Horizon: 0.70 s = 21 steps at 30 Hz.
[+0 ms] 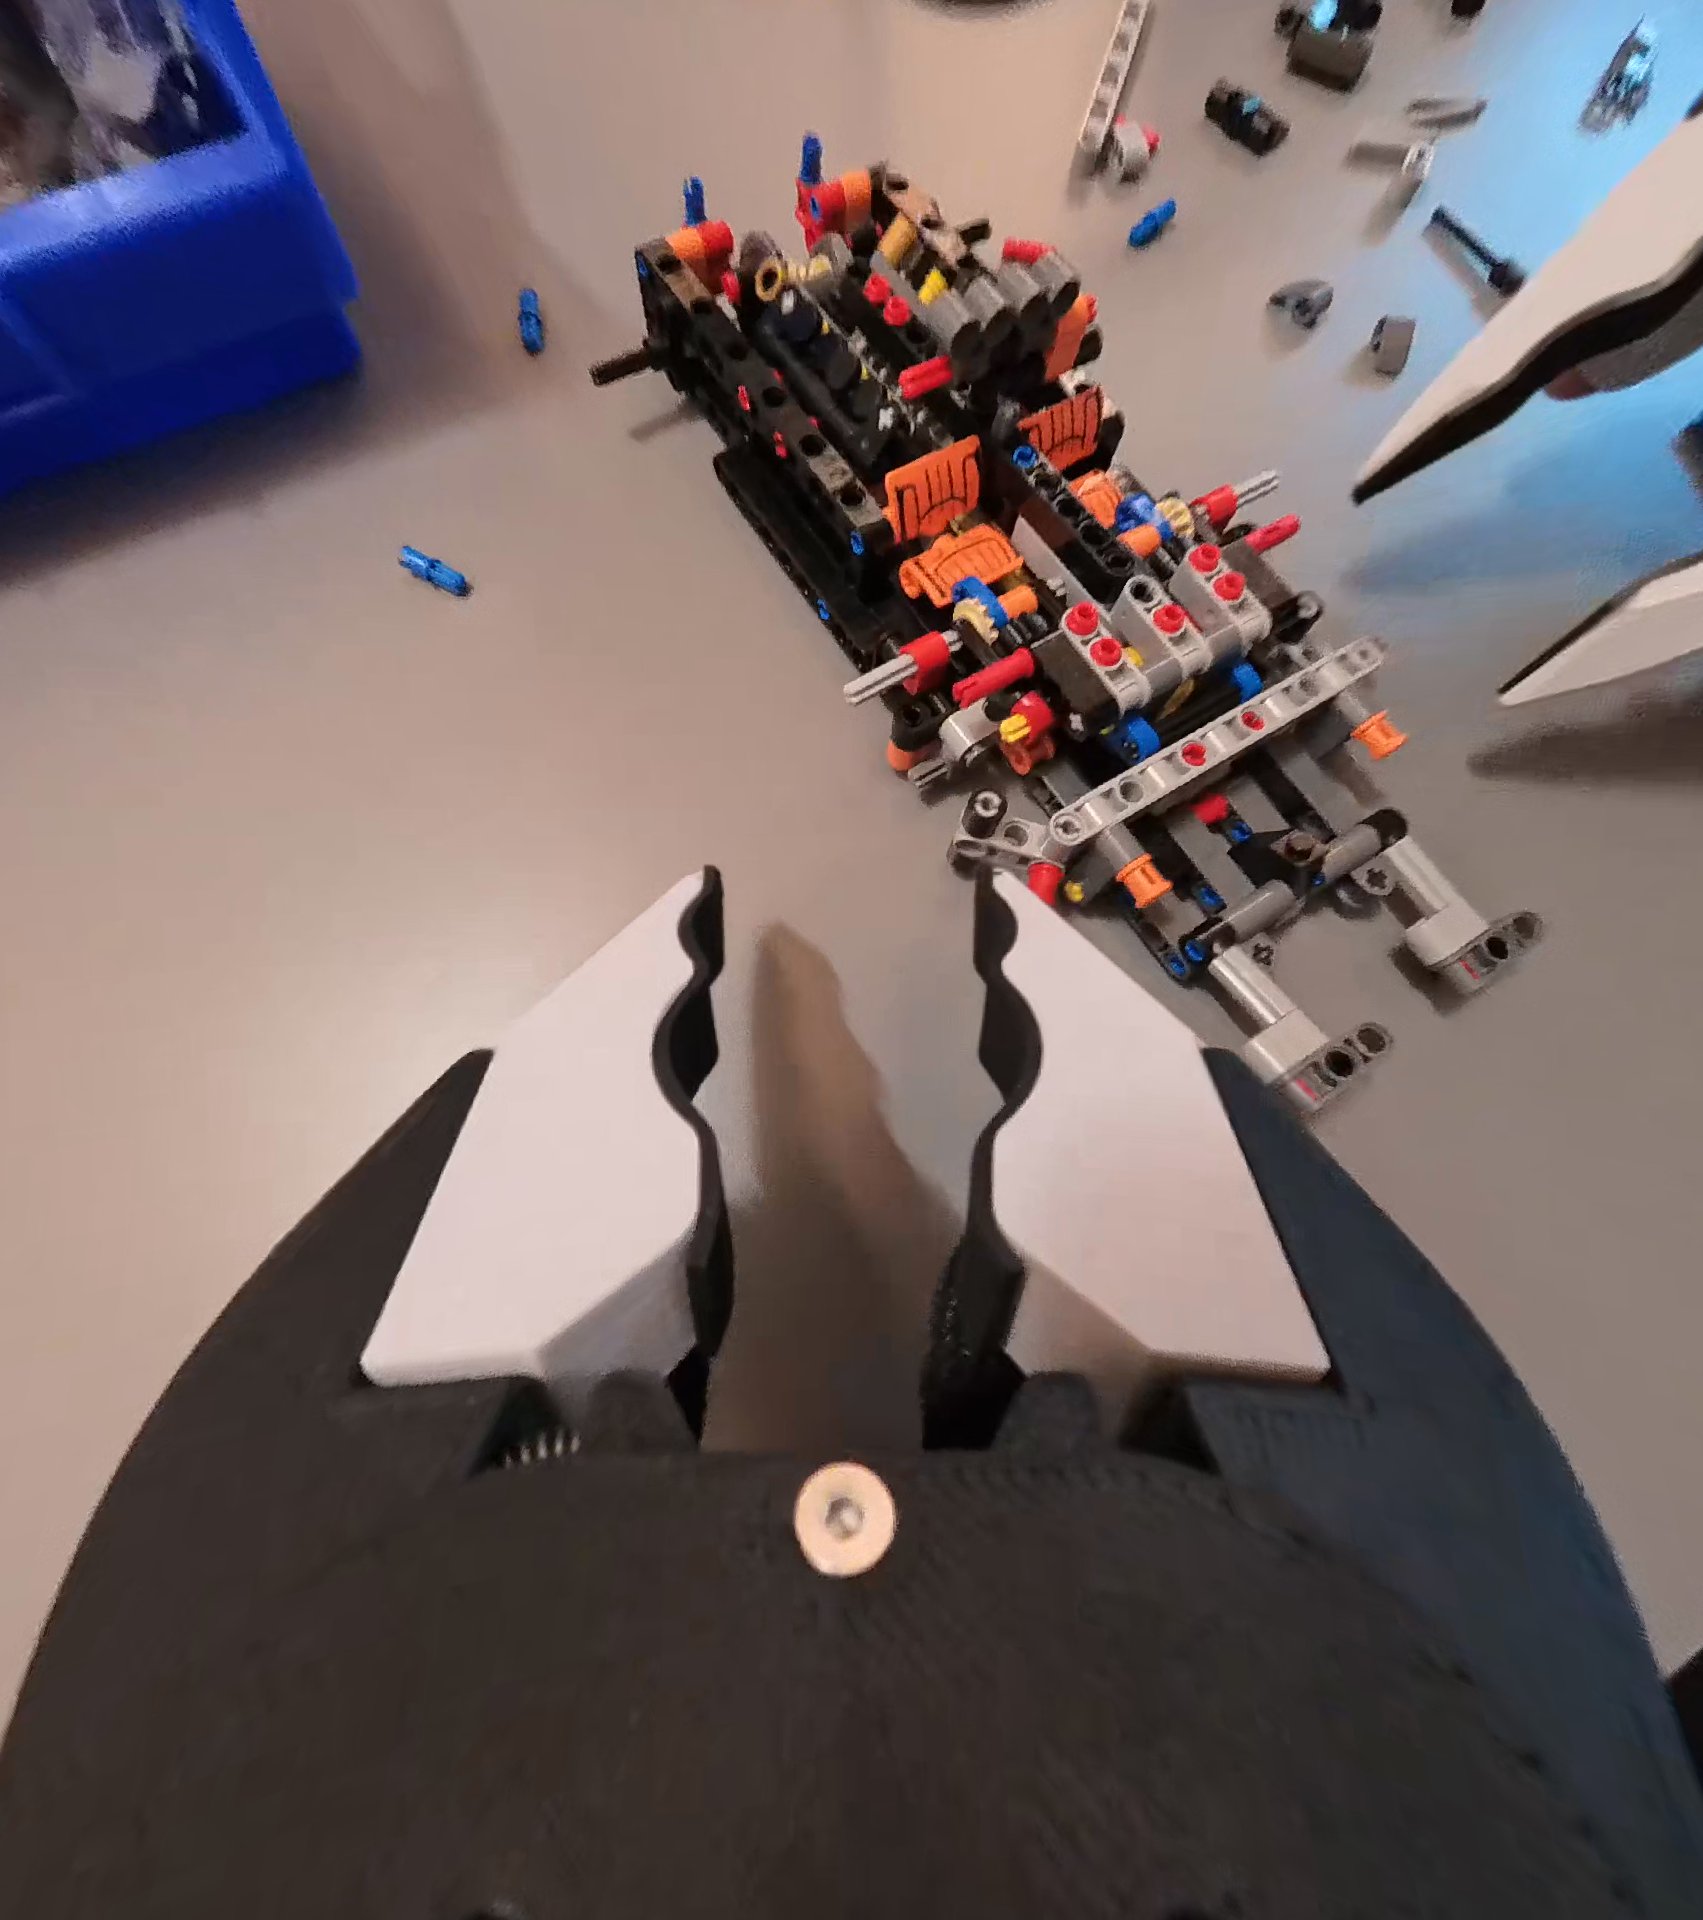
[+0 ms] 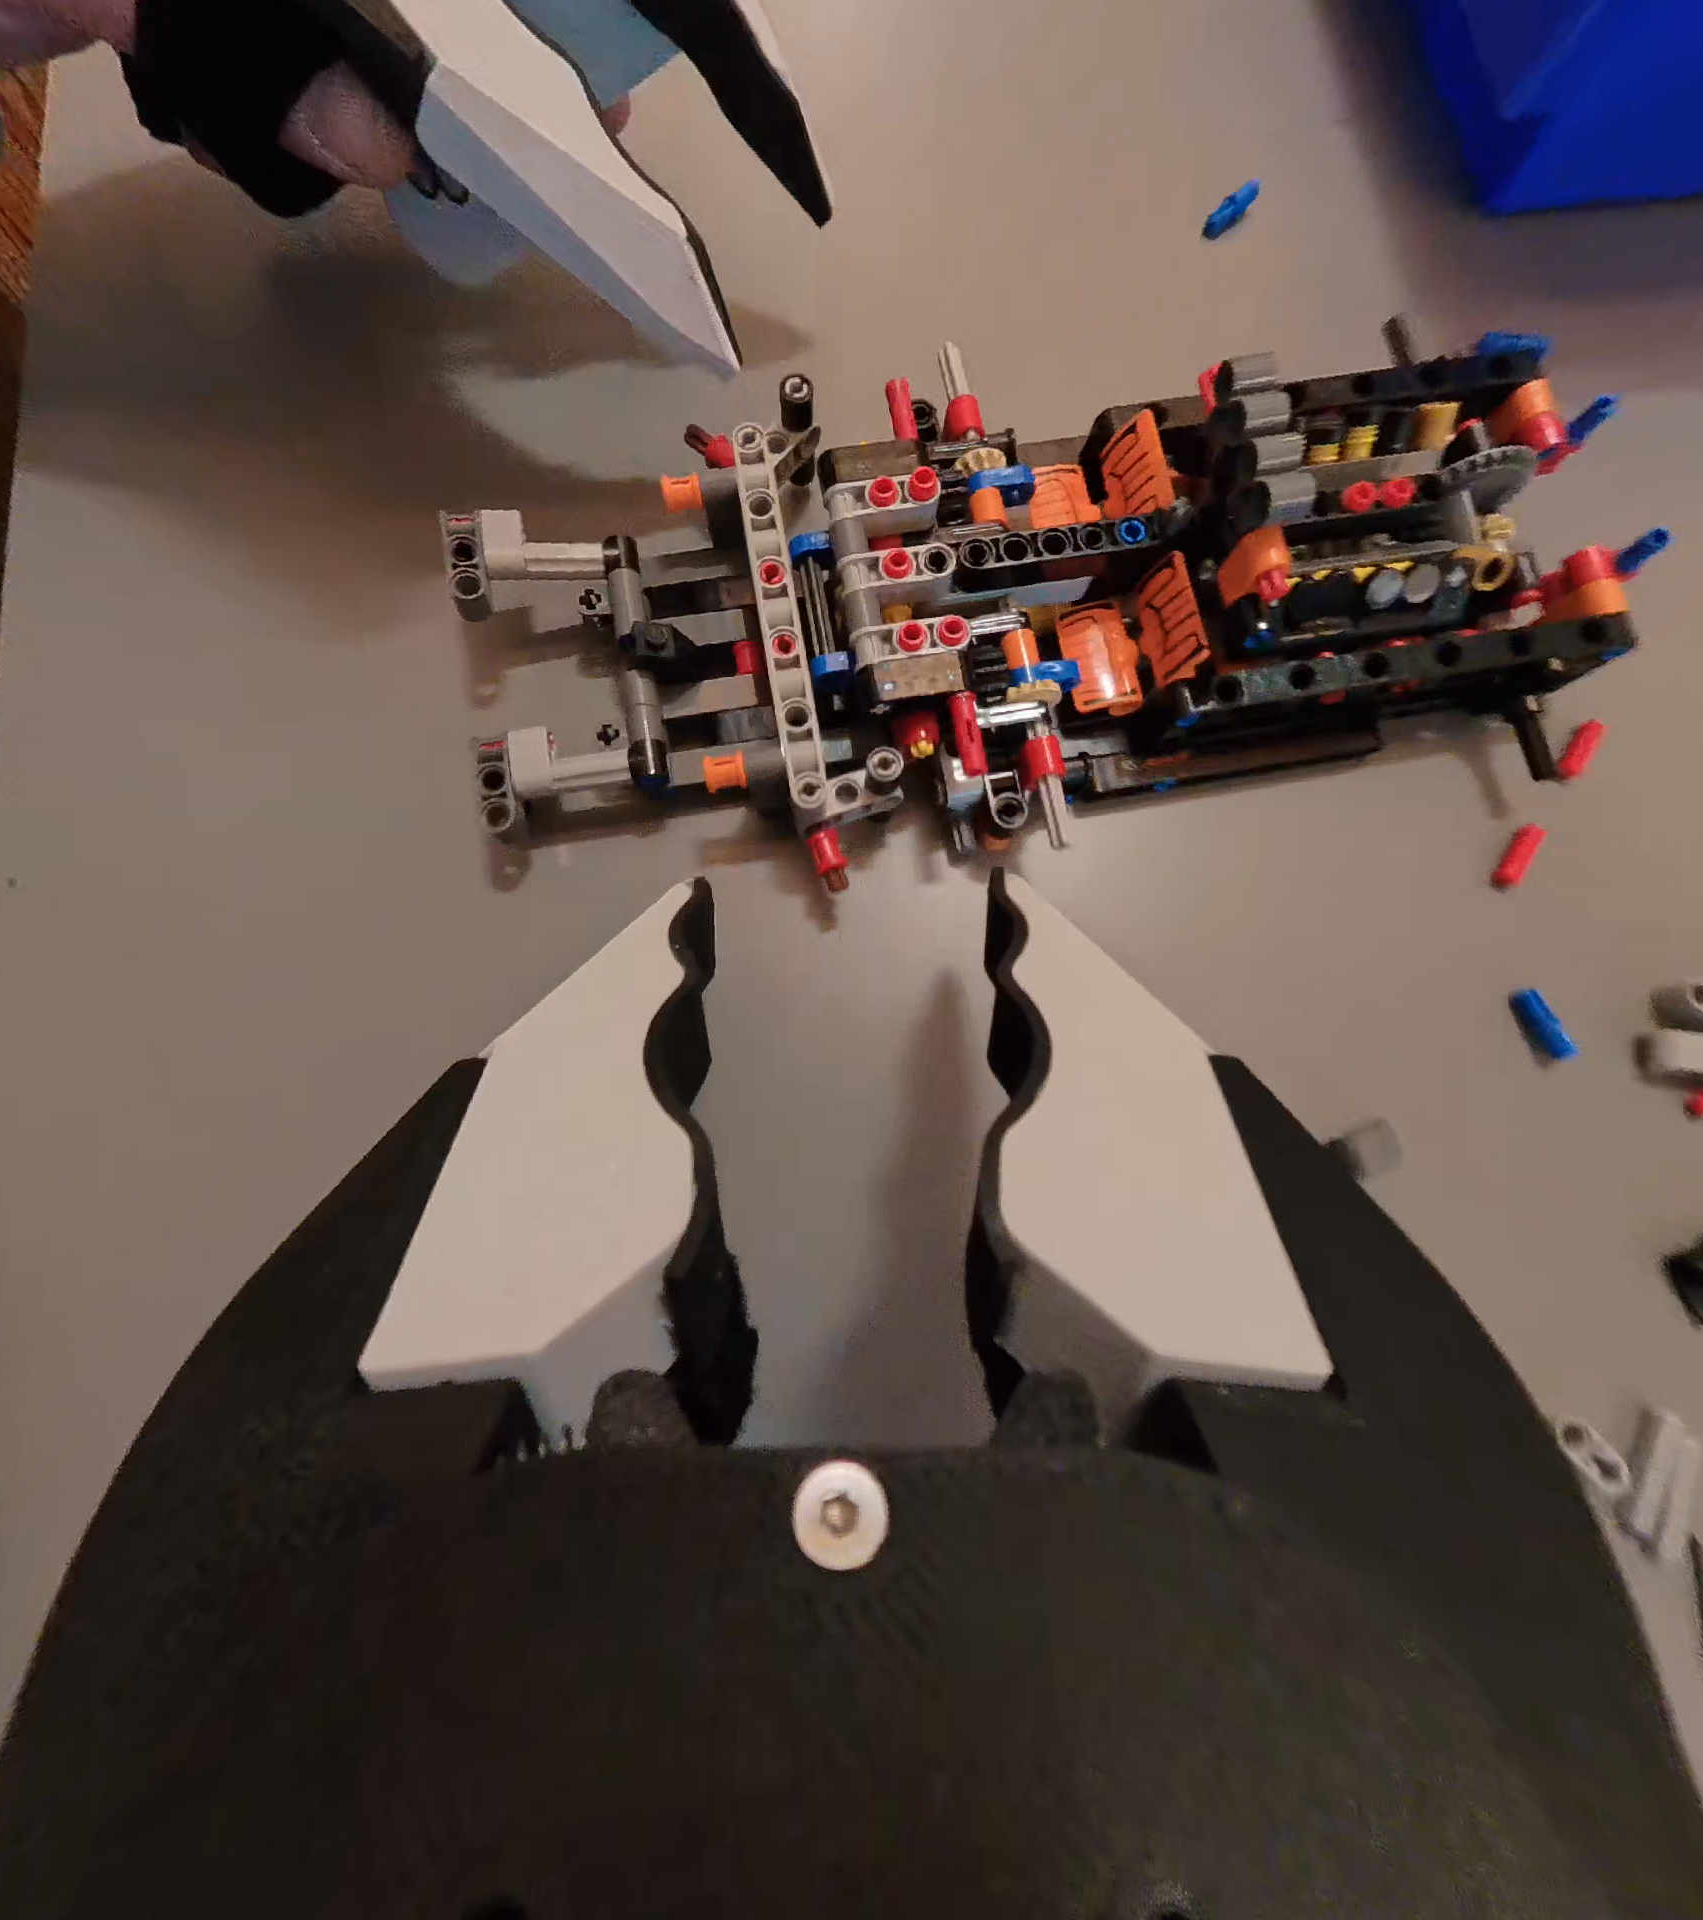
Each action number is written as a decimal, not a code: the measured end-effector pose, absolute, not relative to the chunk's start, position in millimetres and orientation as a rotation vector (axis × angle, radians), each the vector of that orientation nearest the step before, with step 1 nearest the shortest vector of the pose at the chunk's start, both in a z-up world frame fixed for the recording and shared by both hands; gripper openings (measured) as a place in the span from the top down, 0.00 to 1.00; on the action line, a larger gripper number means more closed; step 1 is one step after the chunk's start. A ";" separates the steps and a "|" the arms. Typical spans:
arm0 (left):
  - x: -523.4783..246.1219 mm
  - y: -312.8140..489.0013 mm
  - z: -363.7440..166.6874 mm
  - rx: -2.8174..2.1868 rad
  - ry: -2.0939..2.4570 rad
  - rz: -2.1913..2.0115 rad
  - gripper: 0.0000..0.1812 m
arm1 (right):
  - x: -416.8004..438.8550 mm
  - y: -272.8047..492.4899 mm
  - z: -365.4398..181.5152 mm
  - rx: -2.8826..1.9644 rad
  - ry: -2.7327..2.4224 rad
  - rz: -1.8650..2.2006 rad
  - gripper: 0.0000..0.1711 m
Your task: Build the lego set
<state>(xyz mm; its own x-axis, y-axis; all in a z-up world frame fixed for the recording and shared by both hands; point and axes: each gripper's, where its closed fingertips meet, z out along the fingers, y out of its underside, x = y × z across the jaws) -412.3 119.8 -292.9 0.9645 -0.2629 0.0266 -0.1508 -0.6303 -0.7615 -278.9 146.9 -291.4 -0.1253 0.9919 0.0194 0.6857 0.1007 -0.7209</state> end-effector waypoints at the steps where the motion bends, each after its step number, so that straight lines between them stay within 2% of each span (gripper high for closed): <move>1: -410.9 120.3 -288.7 -2.245 0.285 -0.171 0.73 | -273.5 145.5 -287.5 -1.628 -1.862 0.783 0.70; 6: -403.3 130.7 -247.2 -2.129 0.306 -0.103 0.63 | -237.8 152.3 -262.9 -1.539 -1.788 0.746 0.71; 10: -371.1 144.8 -202.0 -2.028 0.432 -0.088 0.64 | -208.9 172.6 -236.7 -1.516 -1.673 0.761 0.71; 15: -311.3 171.2 -181.1 -1.981 0.699 -0.031 0.65 | -177.5 211.1 -204.8 -1.498 -1.528 0.727 0.71; 19: -277.6 214.5 -158.9 -1.921 0.884 0.112 0.67 | -142.8 282.5 -161.6 -1.398 -1.417 0.458 0.80; 21: -258.8 244.1 -138.4 -1.849 0.971 0.159 0.68 | -123.1 330.8 -137.8 -1.385 -1.380 0.364 0.80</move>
